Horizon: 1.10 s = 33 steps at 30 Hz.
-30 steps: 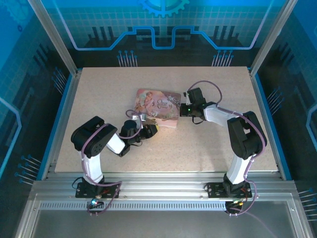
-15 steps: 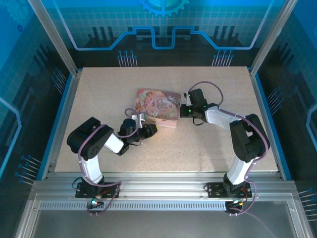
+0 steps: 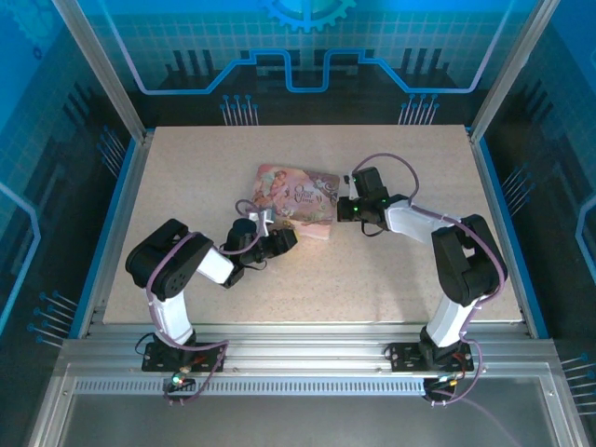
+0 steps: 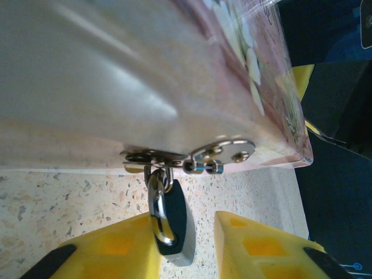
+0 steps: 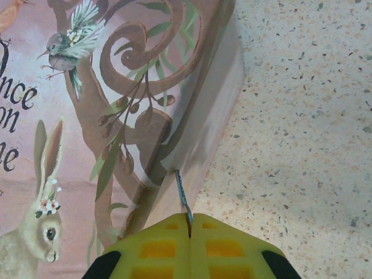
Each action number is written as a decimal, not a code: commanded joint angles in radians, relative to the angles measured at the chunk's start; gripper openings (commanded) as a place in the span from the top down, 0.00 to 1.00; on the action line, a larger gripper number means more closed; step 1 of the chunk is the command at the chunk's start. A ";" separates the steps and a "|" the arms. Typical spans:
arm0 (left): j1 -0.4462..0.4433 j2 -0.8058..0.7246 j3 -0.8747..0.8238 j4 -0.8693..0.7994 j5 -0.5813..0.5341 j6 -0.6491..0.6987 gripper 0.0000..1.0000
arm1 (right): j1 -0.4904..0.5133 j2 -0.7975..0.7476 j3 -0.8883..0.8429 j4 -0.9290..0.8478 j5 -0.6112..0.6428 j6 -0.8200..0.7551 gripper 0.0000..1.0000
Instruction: Unlock the padlock with the key
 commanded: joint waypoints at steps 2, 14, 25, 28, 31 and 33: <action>0.014 0.016 0.025 0.009 0.026 -0.011 0.76 | 0.021 -0.007 -0.009 0.018 -0.020 0.005 1.00; 0.017 0.019 -0.058 0.099 -0.081 0.010 0.52 | 0.024 -0.007 -0.007 0.018 -0.022 0.002 1.00; 0.031 0.167 -0.038 0.347 -0.028 0.067 0.48 | 0.029 -0.011 -0.004 0.007 -0.013 -0.004 1.00; 0.032 0.155 -0.033 0.347 -0.018 0.087 0.47 | 0.029 -0.007 -0.002 0.004 -0.010 -0.008 1.00; 0.034 0.140 -0.031 0.347 -0.019 0.098 0.46 | 0.029 -0.001 0.002 0.004 -0.011 -0.005 1.00; 0.037 0.145 -0.021 0.347 -0.007 0.090 0.46 | 0.030 0.003 0.007 0.005 -0.013 -0.003 1.00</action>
